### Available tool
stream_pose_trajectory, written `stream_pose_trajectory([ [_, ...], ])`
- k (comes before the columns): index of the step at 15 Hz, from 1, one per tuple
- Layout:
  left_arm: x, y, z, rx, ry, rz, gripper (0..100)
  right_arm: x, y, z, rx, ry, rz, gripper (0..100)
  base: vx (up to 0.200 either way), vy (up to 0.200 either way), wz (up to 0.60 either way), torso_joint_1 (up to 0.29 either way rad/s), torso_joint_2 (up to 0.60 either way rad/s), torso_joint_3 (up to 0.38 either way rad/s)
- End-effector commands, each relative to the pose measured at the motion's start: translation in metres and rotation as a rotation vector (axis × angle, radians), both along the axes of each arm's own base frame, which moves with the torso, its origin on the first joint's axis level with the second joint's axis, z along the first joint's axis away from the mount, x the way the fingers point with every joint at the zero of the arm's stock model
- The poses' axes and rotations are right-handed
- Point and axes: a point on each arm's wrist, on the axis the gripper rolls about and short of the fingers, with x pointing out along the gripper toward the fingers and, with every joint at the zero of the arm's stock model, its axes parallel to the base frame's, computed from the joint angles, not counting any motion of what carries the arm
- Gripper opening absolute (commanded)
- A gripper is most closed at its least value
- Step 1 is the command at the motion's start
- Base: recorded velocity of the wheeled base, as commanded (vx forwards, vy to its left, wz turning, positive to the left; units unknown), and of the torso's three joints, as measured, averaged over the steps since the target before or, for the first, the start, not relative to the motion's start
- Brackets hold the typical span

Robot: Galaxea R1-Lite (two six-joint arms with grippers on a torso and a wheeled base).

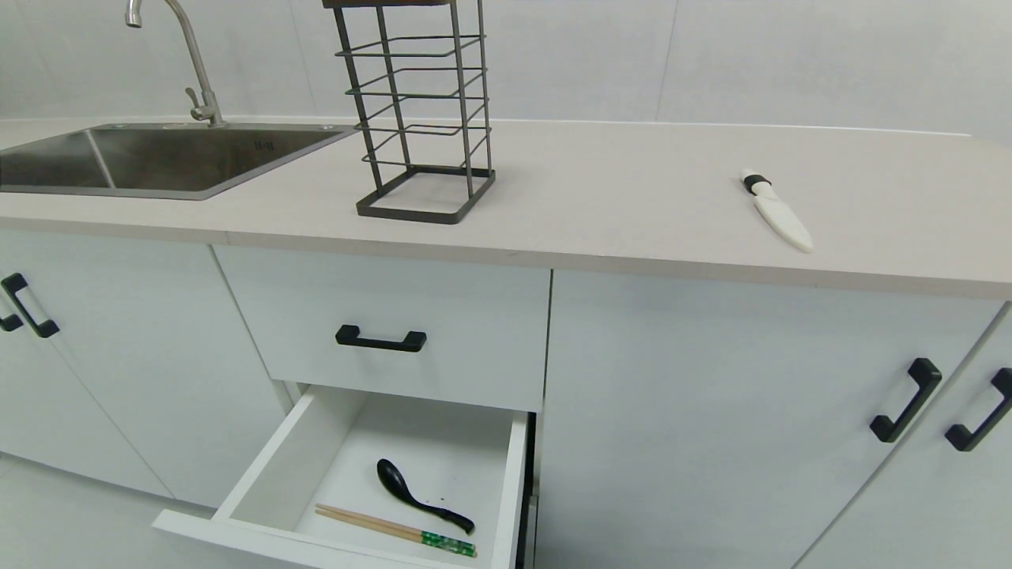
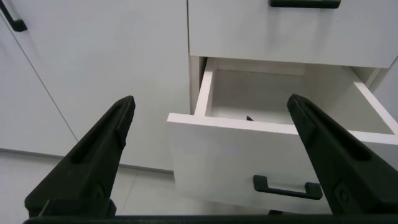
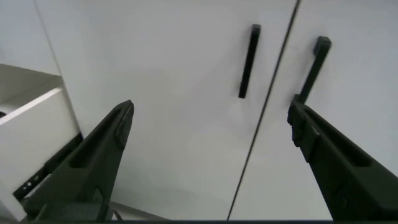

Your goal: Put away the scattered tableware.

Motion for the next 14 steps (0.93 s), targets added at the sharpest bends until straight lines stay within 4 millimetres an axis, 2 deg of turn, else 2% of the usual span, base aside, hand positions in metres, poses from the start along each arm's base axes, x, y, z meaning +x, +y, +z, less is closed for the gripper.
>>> stream_pose_trajectory([
  [1,0.000,0.000,0.000,-0.002,0.002,-0.001,100,0.000,-0.001,-0.001,0.020,0.015,-0.027,100,0.000,0.000,0.00,0.000,0.00,0.000],
  [3,0.000,0.000,0.004,-0.004,-0.035,0.003,100,0.000,-0.001,-0.002,0.066,0.021,-0.043,100,0.000,0.000,0.00,0.000,0.00,0.000],
  [4,-0.010,0.000,0.040,-0.033,-0.262,-0.001,100,0.000,-0.001,-0.002,0.067,0.021,-0.045,100,0.000,0.000,0.00,0.000,0.00,0.000],
  [5,-0.018,0.000,0.066,-0.057,-0.378,-0.002,100,0.000,-0.001,-0.002,0.067,0.021,-0.043,100,0.000,0.000,0.00,0.000,0.00,0.000],
  [6,-0.019,0.000,0.073,-0.064,-0.382,-0.012,100,0.000,-0.001,-0.002,0.067,0.021,-0.043,100,0.000,0.000,0.00,0.000,0.00,0.000],
  [8,-0.015,0.000,0.066,-0.164,-0.289,-0.061,100,0.000,-0.001,-0.002,0.067,0.022,-0.043,100,0.000,0.000,0.00,0.000,0.00,0.000],
  [10,-0.014,-0.001,0.068,-0.273,-0.182,-0.141,100,0.000,-0.001,-0.002,0.067,0.021,-0.043,100,0.000,0.000,0.00,0.000,0.00,0.000],
  [12,-0.008,-0.003,0.071,-0.416,0.039,-0.251,100,0.000,-0.001,-0.002,0.067,0.022,-0.043,100,0.000,0.000,0.00,0.000,0.00,0.000],
  [13,-0.005,-0.004,0.071,-0.432,0.128,-0.297,100,0.000,-0.001,-0.002,0.067,0.022,-0.043,100,0.000,0.000,0.00,0.000,0.00,0.000],
  [14,-0.005,-0.004,0.071,-0.432,0.128,-0.297,100,0.000,-0.001,-0.002,0.067,0.022,-0.043,100,0.000,0.000,0.00,0.000,0.00,0.000],
])
